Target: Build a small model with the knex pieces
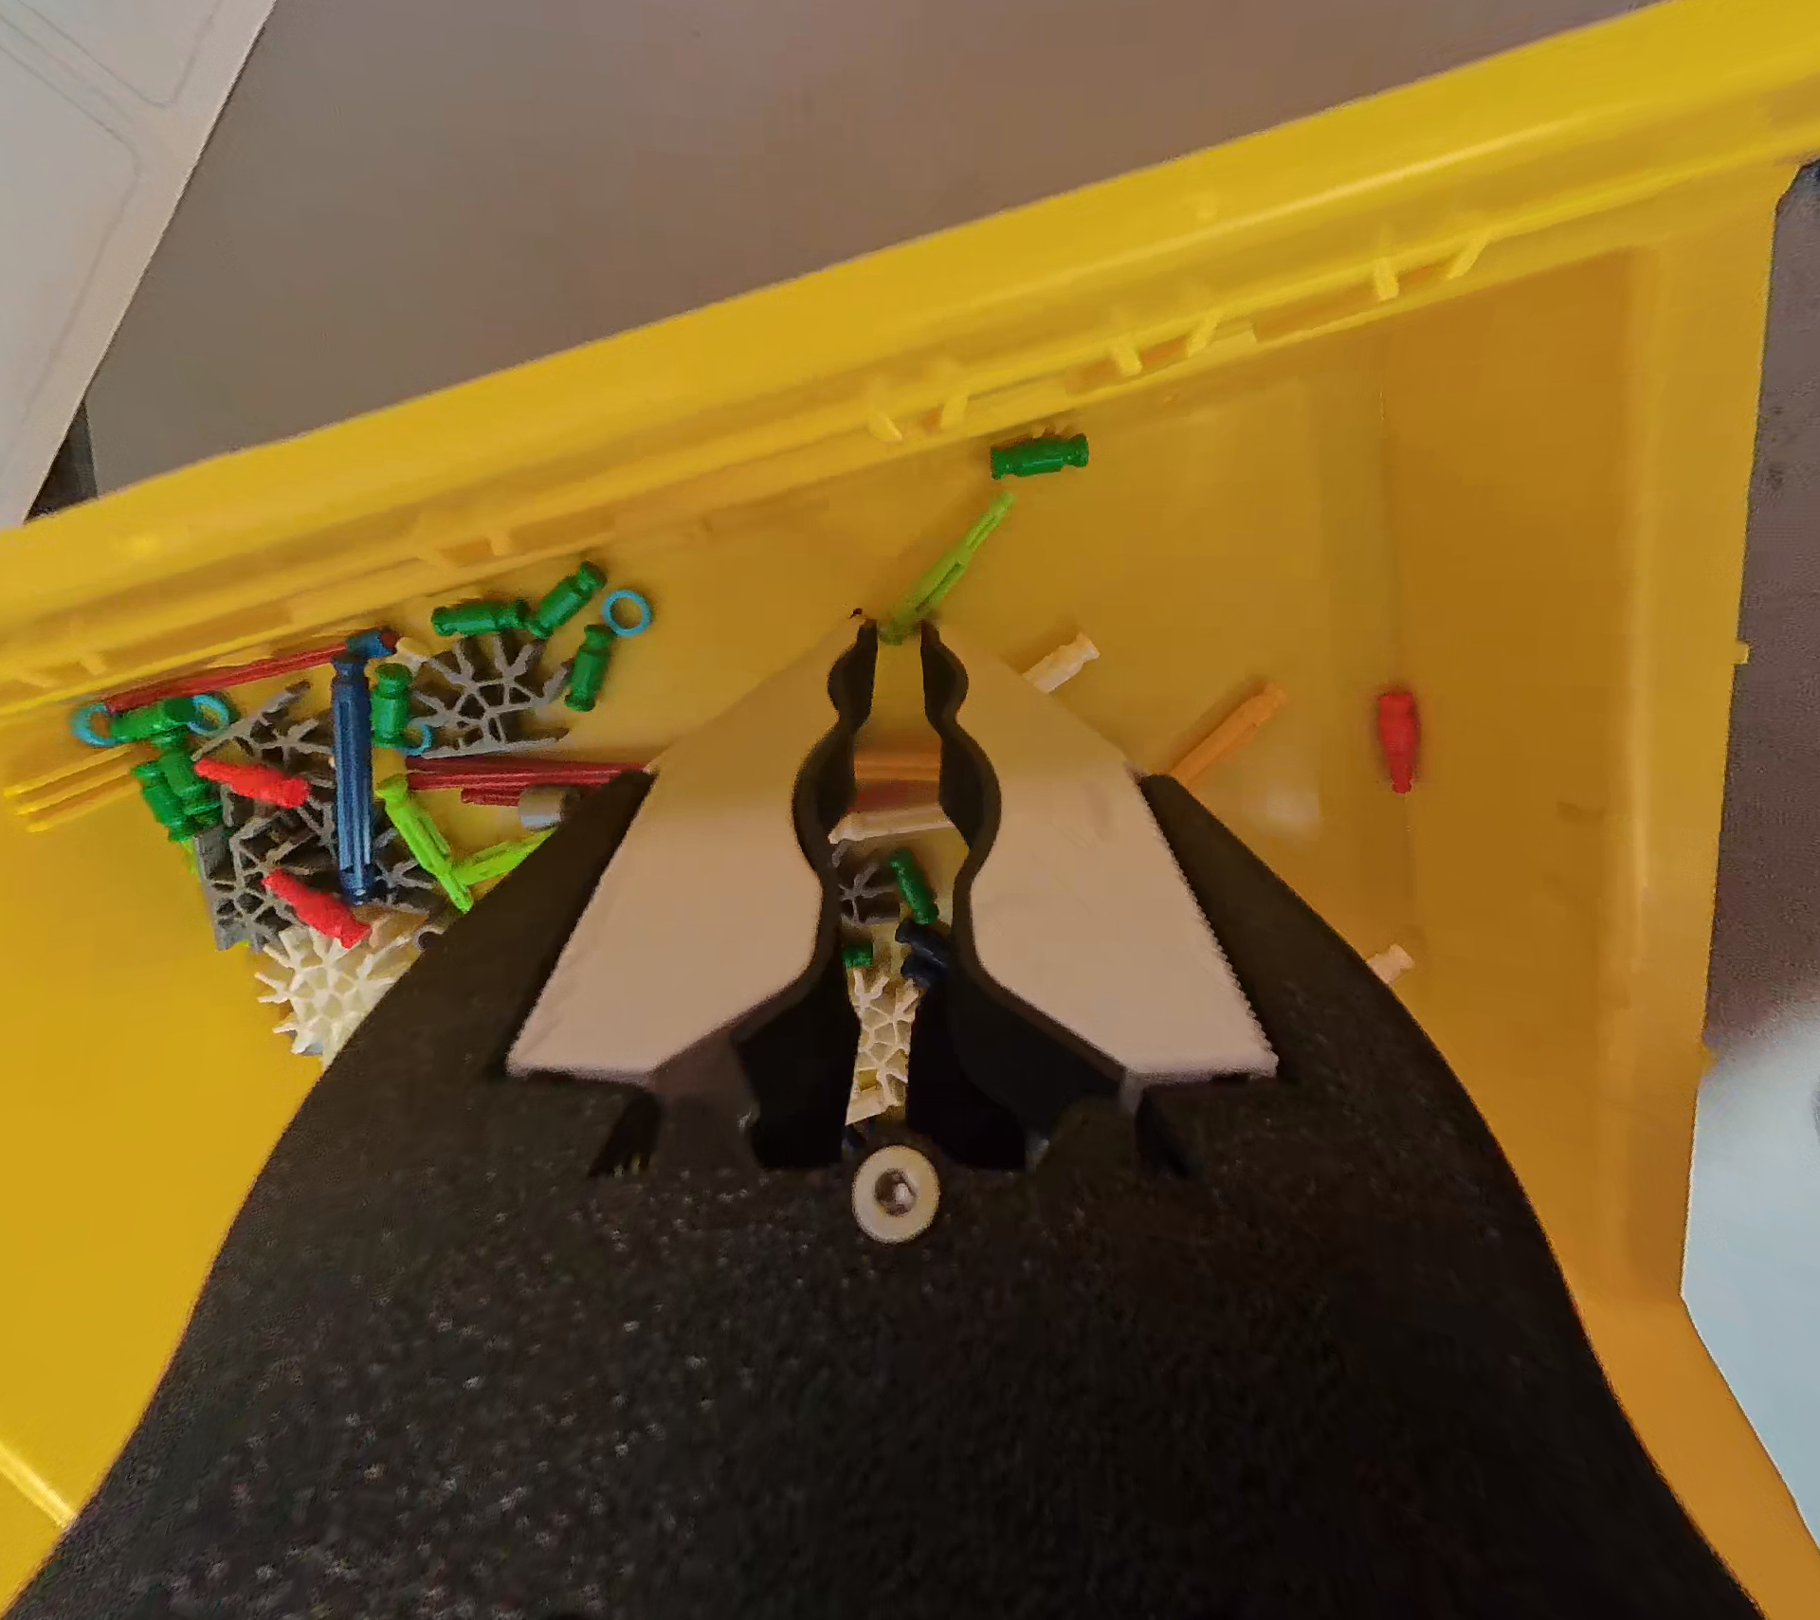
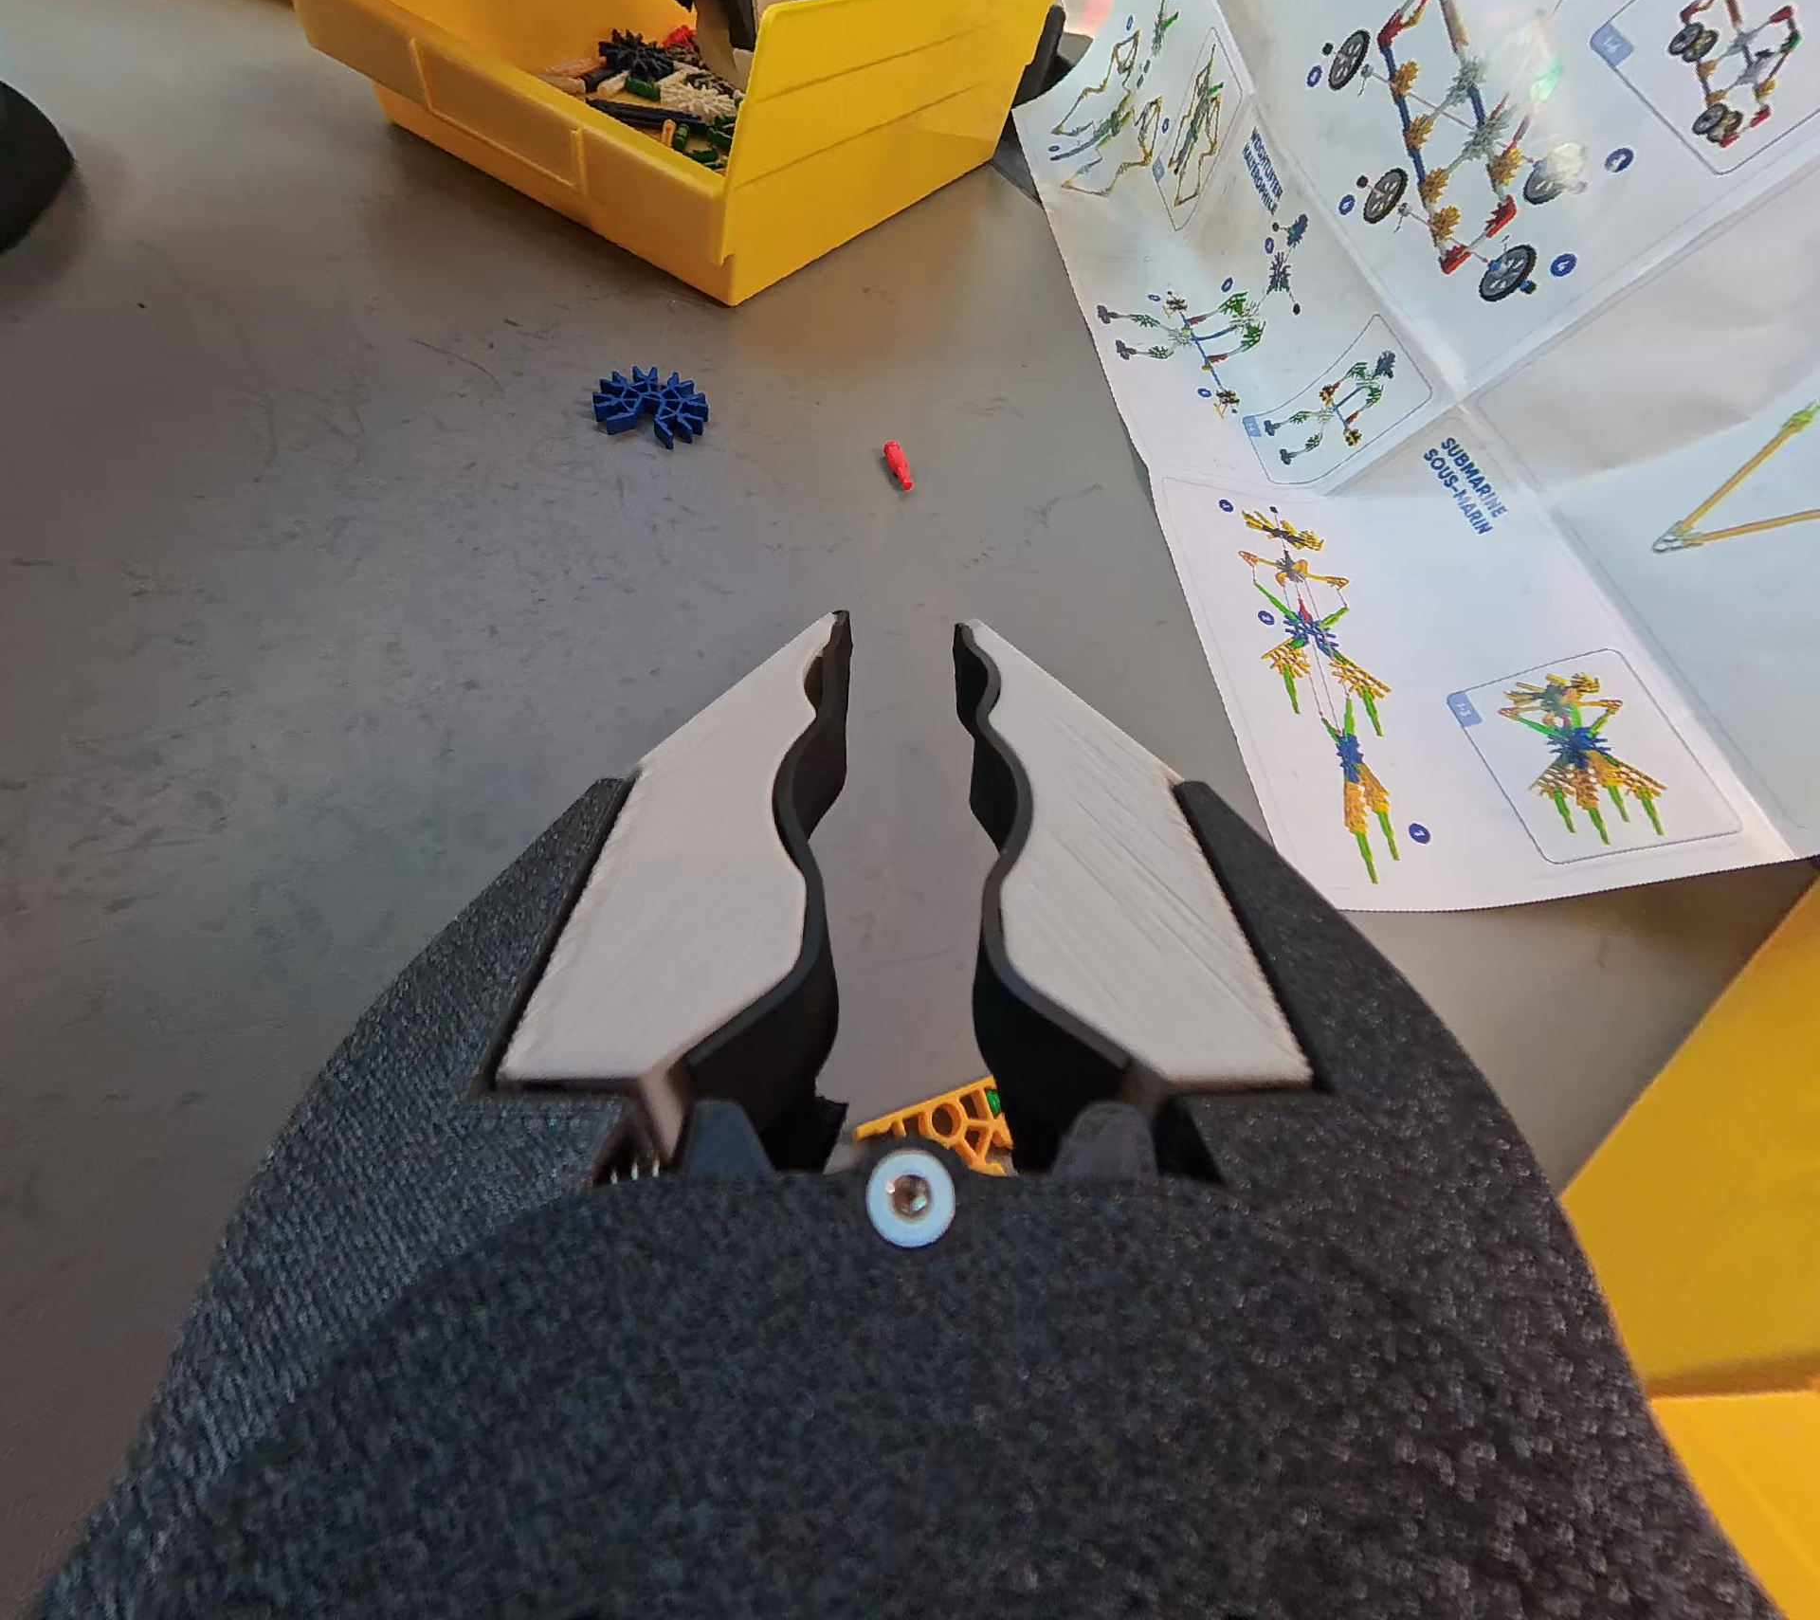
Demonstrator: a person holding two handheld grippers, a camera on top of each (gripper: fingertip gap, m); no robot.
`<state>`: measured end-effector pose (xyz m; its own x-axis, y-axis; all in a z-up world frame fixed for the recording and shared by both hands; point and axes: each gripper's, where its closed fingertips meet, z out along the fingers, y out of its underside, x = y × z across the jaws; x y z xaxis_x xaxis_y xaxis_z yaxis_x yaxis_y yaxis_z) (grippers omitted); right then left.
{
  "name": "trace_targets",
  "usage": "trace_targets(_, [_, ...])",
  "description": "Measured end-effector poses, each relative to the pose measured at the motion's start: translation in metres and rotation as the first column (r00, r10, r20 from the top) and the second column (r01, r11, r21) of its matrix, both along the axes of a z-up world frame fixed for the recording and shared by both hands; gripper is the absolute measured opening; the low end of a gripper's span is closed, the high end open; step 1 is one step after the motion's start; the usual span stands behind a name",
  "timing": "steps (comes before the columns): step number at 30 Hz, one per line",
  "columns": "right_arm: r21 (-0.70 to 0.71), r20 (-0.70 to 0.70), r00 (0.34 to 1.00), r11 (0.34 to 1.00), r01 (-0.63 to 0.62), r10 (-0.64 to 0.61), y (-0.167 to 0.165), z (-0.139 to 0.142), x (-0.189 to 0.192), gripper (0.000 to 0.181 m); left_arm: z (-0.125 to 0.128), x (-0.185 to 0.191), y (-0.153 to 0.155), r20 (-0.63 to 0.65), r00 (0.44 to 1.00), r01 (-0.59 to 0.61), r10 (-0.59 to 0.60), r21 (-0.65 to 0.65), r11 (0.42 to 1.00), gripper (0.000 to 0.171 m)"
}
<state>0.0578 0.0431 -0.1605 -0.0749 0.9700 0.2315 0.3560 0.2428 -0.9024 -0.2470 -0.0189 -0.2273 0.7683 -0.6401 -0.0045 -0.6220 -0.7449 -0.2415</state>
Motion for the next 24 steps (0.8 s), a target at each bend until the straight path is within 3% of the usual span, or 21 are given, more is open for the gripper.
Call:
trace_targets(8, [0.021,0.013,1.0,1.0,-0.008,0.008,-0.002,-0.002,0.001,0.019,0.006,-0.002,-0.009,-0.05,0.999,-0.014,0.017,0.07,0.997,0.005])
trace_targets(12, [0.019,0.005,1.0,1.0,-0.001,0.001,0.0,-0.001,0.002,0.018,0.052,0.014,-0.011,0.011,1.0,-0.022,0.02,0.213,0.977,0.005])
trace_targets(14, [0.014,0.002,1.0,1.0,0.003,-0.003,0.001,0.0,0.002,0.018,0.084,0.045,-0.017,0.073,0.997,0.011,-0.033,0.286,0.958,0.005])
trace_targets(16, [0.009,0.001,1.0,1.0,0.006,-0.006,0.002,0.0,0.002,0.018,0.099,0.083,-0.028,0.089,0.993,0.044,-0.074,0.304,0.952,0.005])
trace_targets(18, [0.01,0.001,1.0,1.0,0.007,-0.007,0.002,0.0,0.001,0.018,0.091,0.126,-0.039,0.08,0.993,0.062,-0.088,0.281,0.958,0.005])
trace_targets(21, [0.013,-0.002,1.0,1.0,0.011,-0.011,0.003,0.0,0.001,0.018,0.053,0.175,-0.04,0.1,0.995,-0.002,-0.027,0.276,0.961,0.005])
trace_targets(24, [0.007,-0.014,1.0,1.0,0.021,-0.021,0.004,0.002,0.002,0.019,0.019,0.202,-0.03,0.166,0.986,-0.07,0.028,0.254,0.965,0.005])
